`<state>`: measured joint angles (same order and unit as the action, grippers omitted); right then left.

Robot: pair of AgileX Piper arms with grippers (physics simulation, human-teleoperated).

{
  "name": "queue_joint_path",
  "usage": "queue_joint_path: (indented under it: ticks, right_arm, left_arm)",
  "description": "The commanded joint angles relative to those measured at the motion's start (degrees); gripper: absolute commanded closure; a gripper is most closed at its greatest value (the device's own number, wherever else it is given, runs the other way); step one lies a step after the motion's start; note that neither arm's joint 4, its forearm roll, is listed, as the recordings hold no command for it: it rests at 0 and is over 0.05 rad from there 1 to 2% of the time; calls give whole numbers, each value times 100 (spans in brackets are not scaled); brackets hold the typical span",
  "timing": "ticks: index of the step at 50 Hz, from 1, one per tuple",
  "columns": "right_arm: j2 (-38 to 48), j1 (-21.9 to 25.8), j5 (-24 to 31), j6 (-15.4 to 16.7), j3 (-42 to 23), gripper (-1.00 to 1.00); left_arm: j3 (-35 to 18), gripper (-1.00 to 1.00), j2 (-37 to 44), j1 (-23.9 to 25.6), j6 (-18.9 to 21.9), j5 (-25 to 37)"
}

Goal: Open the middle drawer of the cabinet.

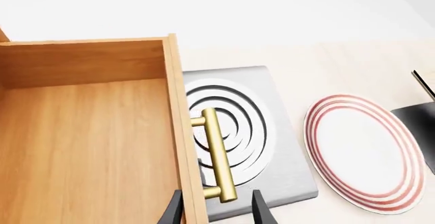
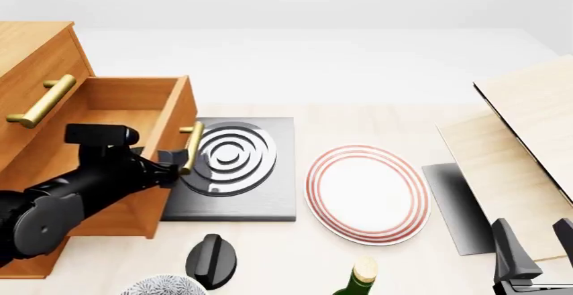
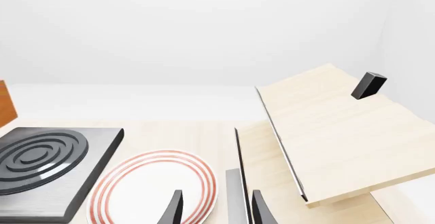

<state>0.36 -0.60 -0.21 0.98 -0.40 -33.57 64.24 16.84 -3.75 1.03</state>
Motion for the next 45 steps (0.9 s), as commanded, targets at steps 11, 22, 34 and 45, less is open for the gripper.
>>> queue_joint_path:
  ticks: [11, 22, 34, 45]
  right_arm:
    - [0, 0, 0, -2, 0, -100]
    - [0, 0, 0, -2, 0, -100]
    - [0, 0, 0, -2, 0, -100]
    - [0, 0, 0, -2, 0, -100]
  left_arm:
    - [636, -100, 242, 597, 367, -364]
    - [602, -100, 187, 891, 360, -355]
    - [603, -100, 142, 1168, 240, -386]
    - [615, -100, -145, 925, 586, -277]
